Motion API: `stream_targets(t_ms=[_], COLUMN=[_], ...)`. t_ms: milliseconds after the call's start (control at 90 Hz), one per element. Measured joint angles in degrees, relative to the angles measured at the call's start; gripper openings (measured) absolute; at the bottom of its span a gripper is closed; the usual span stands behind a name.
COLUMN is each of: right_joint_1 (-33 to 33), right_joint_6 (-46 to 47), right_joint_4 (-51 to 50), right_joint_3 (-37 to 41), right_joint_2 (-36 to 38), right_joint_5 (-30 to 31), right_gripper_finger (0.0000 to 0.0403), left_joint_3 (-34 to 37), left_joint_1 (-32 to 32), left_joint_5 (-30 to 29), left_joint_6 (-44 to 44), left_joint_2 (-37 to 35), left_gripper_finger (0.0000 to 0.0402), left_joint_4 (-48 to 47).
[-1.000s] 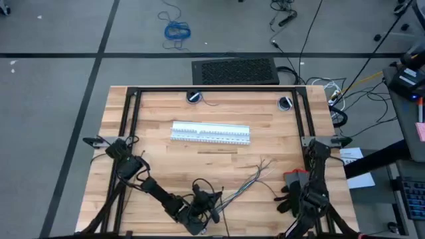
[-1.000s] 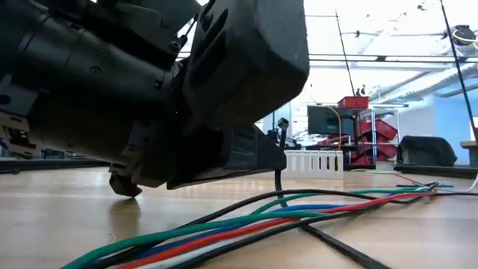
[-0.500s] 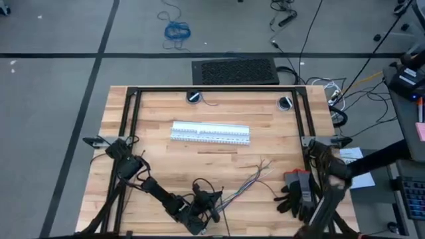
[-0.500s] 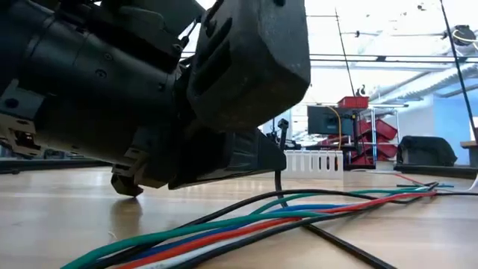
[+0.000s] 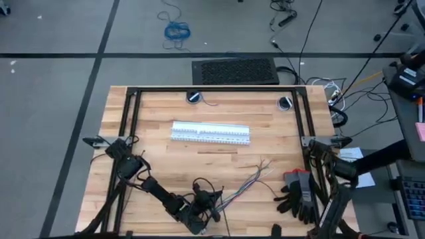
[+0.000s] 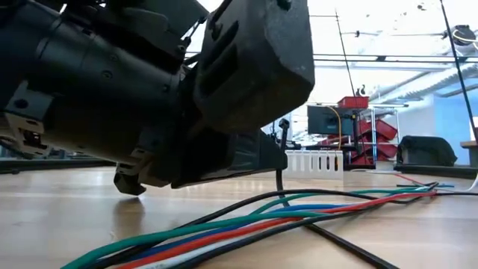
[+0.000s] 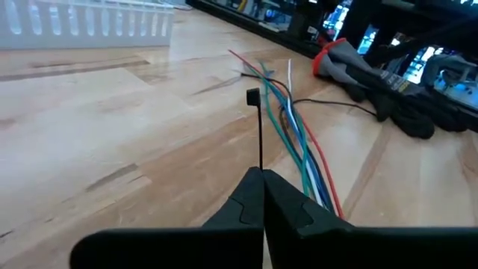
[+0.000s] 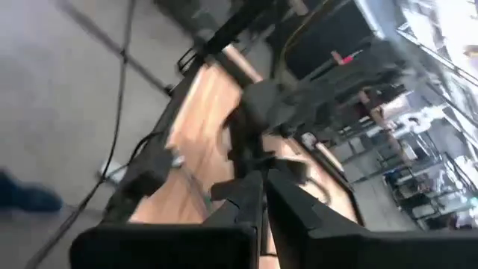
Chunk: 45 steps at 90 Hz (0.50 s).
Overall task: Ziptie cables
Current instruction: Wrap the cables together using a zip tie
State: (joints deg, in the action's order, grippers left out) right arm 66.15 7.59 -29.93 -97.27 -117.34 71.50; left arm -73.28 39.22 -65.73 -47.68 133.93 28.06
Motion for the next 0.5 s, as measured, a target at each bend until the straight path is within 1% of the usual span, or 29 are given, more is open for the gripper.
stream_targets(t_ms=[100, 189, 322, 411, 500], right_joint_1=[-0.1, -0.1, 0.0, 0.0, -0.1], right_joint_6=[1.8, 1.5, 2.4, 2.6, 7.4], right_joint_4=[-0.6, -1.8, -1.0, -1.8, -4.4], right_joint_3=[-0.2, 0.4, -0.1, 0.2, 0.1], right_joint_2=[0.0, -1.2, -0.1, -0.8, -0.7], right_joint_5=[-0.1, -1.8, -0.7, -1.4, -0.8], right_gripper_finger=[0.0013, 0.0013, 0.0013, 0.0013, 0.0013], left_joint_3=[0.0, 0.0, 0.0, 0.0, 0.0], left_joint_1=[0.0, -0.1, -0.1, -0.1, -0.2], left_joint_5=[0.0, 0.0, 0.3, 0.3, 0.3], left_joint_6=[0.0, 0.0, 0.0, 0.1, 0.1], left_joint_2=[0.0, 0.0, 0.0, 0.0, 0.0], left_gripper_finger=[0.0000, 0.0000, 0.0000, 0.0000, 0.0000], left_joint_4=[-0.1, -0.1, -0.1, -0.1, -0.1])
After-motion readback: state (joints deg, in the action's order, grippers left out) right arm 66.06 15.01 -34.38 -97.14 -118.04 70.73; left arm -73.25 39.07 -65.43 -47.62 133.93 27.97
